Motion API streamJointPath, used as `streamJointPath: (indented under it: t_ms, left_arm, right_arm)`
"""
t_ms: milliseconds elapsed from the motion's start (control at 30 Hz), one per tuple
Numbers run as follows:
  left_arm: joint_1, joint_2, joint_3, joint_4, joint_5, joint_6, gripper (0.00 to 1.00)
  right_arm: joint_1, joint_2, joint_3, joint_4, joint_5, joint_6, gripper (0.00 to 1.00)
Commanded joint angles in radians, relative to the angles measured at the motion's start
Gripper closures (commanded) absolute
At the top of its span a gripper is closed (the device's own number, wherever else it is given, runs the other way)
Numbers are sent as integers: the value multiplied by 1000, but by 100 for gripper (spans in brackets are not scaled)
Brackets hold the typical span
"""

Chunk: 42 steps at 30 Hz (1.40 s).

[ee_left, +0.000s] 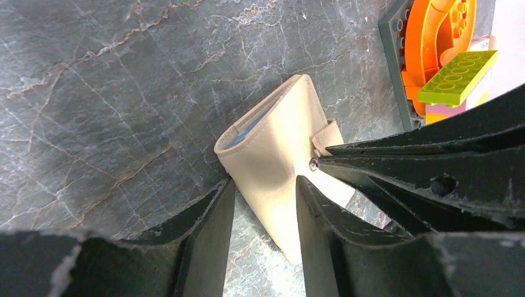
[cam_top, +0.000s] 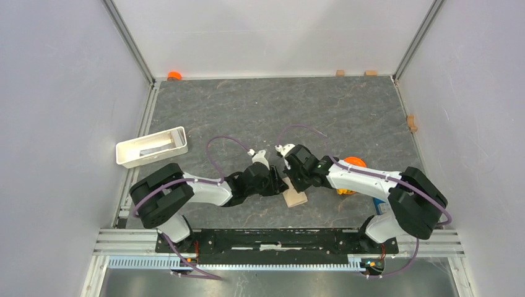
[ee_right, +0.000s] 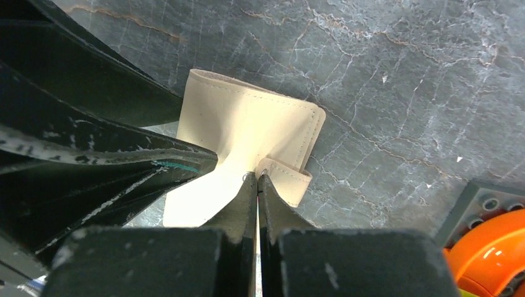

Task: Put the credit cards into the card holder
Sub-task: Close the card holder at the center of the board.

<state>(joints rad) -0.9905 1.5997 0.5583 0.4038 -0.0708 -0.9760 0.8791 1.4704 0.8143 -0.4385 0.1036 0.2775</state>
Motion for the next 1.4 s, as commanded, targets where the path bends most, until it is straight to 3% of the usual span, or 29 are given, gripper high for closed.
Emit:
streamJointPath:
  t_ms: [0,367,1367]
  left_arm:
    - [-5,48,-3,-72,-5,-5,51]
    - [-5,63,8,-76,-6,5,52]
    - [-4,72,22,-99,-8,19,53]
  right_arm:
    - [-61,-45,-47,103,-170,-46,100]
    - [-127,-74,-52,100,-313,-80,100]
    - [-135,-42,8,-20,-254,-136,100]
